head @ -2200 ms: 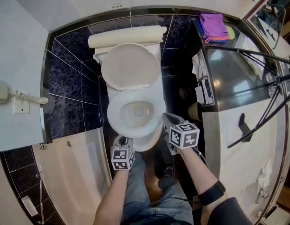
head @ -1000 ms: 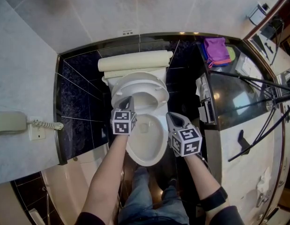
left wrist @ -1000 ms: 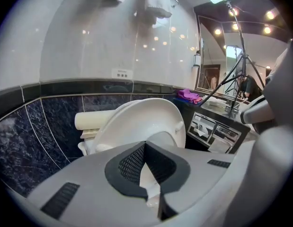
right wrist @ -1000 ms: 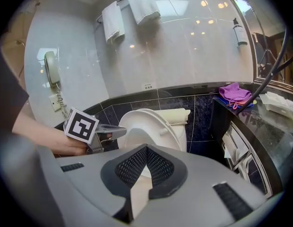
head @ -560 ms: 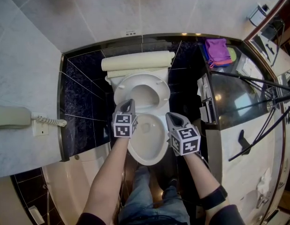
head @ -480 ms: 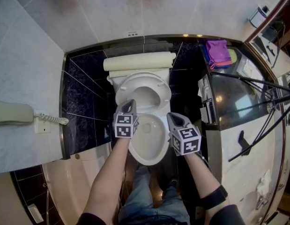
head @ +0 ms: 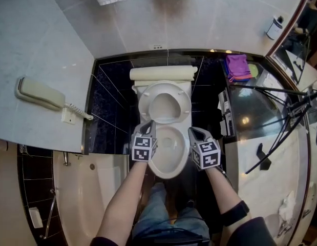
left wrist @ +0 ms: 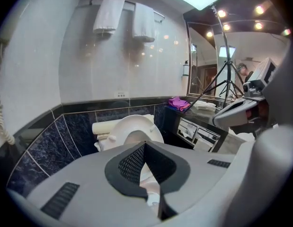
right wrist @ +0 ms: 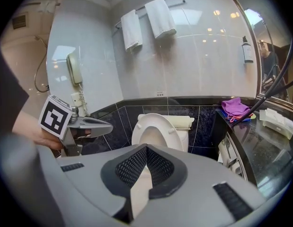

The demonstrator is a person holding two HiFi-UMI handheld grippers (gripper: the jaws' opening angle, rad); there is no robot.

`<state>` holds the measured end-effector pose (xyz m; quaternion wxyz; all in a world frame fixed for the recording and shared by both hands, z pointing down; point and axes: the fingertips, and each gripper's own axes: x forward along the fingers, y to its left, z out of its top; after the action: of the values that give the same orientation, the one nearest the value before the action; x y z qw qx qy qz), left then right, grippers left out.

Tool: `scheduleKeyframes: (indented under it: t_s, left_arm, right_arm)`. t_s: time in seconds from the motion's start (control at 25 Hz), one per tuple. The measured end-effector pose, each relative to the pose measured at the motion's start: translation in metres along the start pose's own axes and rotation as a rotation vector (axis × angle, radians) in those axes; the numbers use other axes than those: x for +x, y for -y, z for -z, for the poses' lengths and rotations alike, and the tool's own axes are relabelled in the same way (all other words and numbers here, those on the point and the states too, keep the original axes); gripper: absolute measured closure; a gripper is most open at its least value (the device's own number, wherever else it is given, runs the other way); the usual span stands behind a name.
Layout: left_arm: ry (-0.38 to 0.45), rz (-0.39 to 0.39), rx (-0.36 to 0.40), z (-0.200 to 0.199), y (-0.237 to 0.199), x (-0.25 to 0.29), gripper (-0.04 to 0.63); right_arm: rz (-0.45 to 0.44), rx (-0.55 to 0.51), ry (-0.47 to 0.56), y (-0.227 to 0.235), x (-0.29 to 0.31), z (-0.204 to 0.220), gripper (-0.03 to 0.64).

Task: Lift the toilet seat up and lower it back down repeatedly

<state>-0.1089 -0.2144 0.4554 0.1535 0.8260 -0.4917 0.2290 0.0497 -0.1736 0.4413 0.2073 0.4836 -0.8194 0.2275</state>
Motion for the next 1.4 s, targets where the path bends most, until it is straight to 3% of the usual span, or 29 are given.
scheduleKeyframes:
  t_s: [0.36, 0.68, 1.08, 1.4]
  left_arm:
    - [0.036, -0.038, 0.003, -0.010, 0.063, -0.119, 0.604]
    - [0.064, -0.060, -0.009, -0.008, 0.105, -0.195, 0.604]
    - [0.090, -0.065, 0.004, 0.010, 0.145, -0.253, 0.604]
    - [0.104, -0.076, -0.018, 0.021, 0.154, -0.267, 0.604]
  right_arm:
    - [-0.053, -0.089, -0.011, -0.030, -0.087, 0.020, 0.607]
    - [-0.083, -0.097, -0.005, -0.057, -0.155, 0.040, 0.607]
    - [-0.082, -0.094, 0.018, -0.066, -0.206, 0.062, 0.607]
    - [-0.083, -0.097, 0.011, -0.066, -0.219, 0.076, 0.607]
